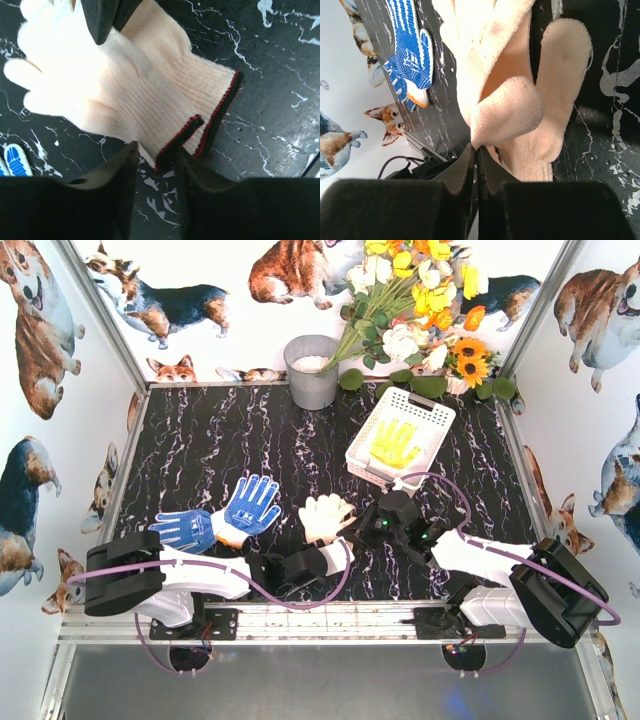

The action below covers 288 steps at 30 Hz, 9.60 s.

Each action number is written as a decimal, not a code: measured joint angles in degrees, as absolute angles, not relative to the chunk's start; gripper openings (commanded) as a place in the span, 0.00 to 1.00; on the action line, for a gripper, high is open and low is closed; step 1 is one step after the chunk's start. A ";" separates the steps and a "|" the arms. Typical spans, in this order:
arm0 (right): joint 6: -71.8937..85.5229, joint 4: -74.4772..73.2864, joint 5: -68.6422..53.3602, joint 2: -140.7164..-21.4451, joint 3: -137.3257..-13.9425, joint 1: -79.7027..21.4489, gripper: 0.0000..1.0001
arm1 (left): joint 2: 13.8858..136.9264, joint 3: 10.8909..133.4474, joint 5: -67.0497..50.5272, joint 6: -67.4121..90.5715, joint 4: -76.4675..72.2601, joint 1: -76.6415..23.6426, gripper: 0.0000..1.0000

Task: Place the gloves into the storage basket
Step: Pair the glove with the glove.

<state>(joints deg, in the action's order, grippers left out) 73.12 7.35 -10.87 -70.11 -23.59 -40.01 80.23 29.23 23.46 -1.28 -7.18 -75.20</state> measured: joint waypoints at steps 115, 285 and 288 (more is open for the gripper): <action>55.88 -13.19 -20.49 -59.40 -22.85 -31.92 0.00 | 78.89 40.23 31.11 36.47 0.82 -62.26 0.48; 45.47 -16.91 -17.45 -74.74 -29.47 -31.92 0.00 | 91.02 34.74 0.23 40.71 -16.95 -39.29 0.05; 45.50 -16.60 -17.56 -74.85 -29.47 -31.92 0.00 | 91.02 34.74 0.32 40.21 -16.95 -39.29 0.02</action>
